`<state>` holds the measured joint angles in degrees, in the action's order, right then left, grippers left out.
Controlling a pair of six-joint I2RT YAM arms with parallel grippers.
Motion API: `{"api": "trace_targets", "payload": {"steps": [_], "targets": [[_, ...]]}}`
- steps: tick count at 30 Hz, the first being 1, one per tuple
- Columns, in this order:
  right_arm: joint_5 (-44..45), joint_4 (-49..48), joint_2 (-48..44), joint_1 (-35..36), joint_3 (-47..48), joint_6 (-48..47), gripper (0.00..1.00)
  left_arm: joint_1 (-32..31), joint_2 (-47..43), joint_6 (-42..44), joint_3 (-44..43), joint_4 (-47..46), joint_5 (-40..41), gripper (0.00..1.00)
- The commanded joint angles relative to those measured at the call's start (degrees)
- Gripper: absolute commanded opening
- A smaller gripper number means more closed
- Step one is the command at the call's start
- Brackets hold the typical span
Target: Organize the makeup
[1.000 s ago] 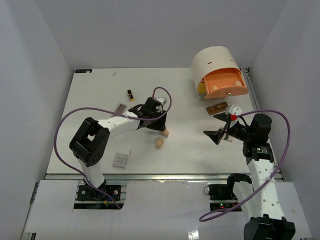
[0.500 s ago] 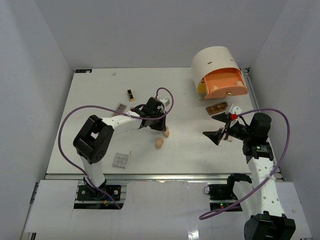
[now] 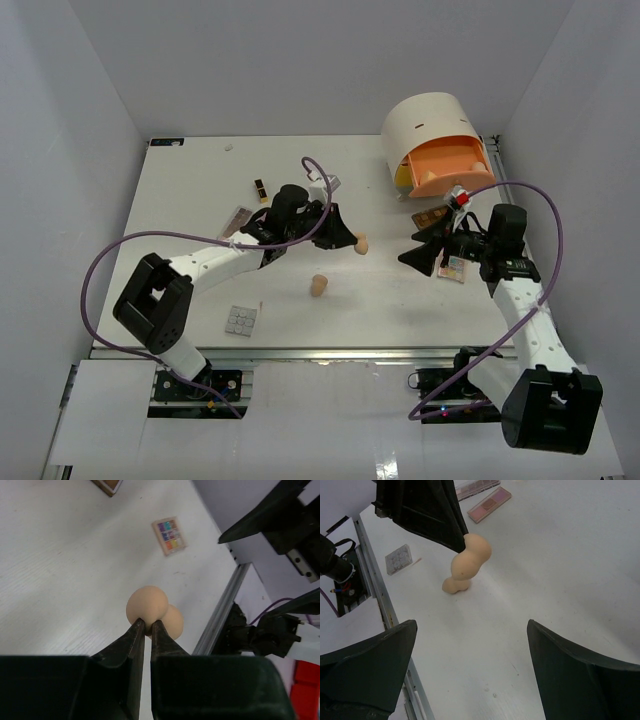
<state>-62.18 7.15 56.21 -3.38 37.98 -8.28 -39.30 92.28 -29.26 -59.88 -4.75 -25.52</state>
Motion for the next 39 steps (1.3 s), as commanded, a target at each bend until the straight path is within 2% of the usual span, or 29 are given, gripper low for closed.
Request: {"api": "trace_targets", "payload": {"steps": [1,7,15,20,24,27,29,32,37,39], "targets": [[5.11,-1.0,2.21,4.11,5.63,7.06,0.97,-0.95,-2.13,-6.33,0.71,-11.39,-6.25,0.0],[10.23,-1.61,5.09,8.67,8.04,13.39,0.97,-2.83,0.28,-7.62,-2.59,-13.23,-6.03,0.0],[13.15,-1.62,7.15,10.76,9.3,14.08,1.0,-3.76,2.02,-7.83,-5.94,-13.45,-5.77,0.0],[13.02,-1.98,8.78,11.64,9.41,14.08,0.78,-3.85,2.9,-7.83,-7.11,-13.27,-6.1,0.0],[12.13,-2.48,9.45,11.64,9.79,13.86,0.56,-3.85,2.91,-7.88,-7.36,-13.27,-6.06,0.0],[11.65,-2.76,9.53,11.64,10.18,13.39,0.42,-3.85,2.99,-8.09,-7.27,-13.27,-6.38,0.04],[11.38,-2.76,9.44,11.56,10.37,12.31,0.36,-3.85,2.9,-8.35,-6.84,-13.35,-6.64,0.11],[11.44,-2.76,8.99,11.53,10.45,11.05,0.27,-3.88,2.41,-8.3,-6.2,-13.3,-6.62,0.17],[11.29,-2.53,8.24,11.39,10.61,9.68,0.2,-3.87,1.78,-8.44,-5.76,-13.21,-6.49,0.23],[11.25,-1.94,7.9,11.44,10.83,9.02,0.18,-3.85,1.48,-8.19,-5.94,-12.85,-5.82,0.38]]}}
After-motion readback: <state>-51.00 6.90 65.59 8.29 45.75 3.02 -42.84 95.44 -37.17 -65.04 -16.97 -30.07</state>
